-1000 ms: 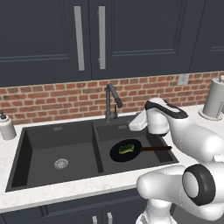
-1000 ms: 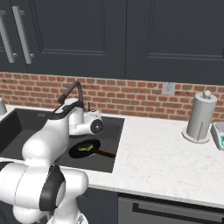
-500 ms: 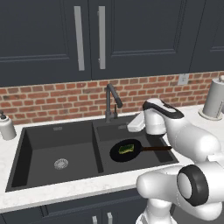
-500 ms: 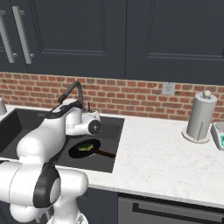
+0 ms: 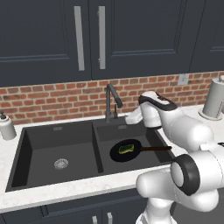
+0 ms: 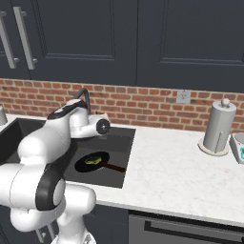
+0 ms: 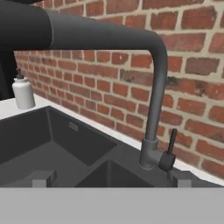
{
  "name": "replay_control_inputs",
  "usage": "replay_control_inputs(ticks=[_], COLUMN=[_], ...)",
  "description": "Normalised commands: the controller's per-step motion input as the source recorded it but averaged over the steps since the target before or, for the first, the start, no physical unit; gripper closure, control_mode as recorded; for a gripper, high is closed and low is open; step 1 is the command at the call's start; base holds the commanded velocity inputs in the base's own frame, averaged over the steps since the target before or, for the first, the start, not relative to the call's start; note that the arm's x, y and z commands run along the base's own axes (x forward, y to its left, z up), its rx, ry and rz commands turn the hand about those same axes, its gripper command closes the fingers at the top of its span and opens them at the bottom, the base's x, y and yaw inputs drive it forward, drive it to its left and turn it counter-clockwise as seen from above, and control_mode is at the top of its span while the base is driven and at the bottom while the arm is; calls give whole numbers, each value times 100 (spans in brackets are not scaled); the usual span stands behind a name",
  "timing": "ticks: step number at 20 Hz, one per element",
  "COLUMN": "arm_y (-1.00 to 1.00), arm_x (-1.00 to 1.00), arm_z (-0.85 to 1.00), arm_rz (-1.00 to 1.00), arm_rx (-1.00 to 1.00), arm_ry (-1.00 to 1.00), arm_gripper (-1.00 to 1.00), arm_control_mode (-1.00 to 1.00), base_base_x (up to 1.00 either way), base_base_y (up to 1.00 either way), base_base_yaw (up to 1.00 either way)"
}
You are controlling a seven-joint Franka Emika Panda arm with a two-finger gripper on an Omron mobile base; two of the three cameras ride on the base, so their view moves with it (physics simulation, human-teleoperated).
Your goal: Pick the pan and sponge and place them into the sink. Then turn on the water.
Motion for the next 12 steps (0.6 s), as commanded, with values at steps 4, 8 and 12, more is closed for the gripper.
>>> replay_control_inputs(ticks=[4,8,12], arm_y=[-1,0,0], arm_x=[32,28,22], arm_z=[0,-2,-7], arm_rz=[0,0,1], arm_rx=[0,0,0], arm_ry=[0,0,0], arm_gripper=[-100,-100,-100], arm_control_mode=[-100,-100,-100], base_base_x=[0,0,0], base_base_y=[0,0,0], base_base_yaw=[0,0,0])
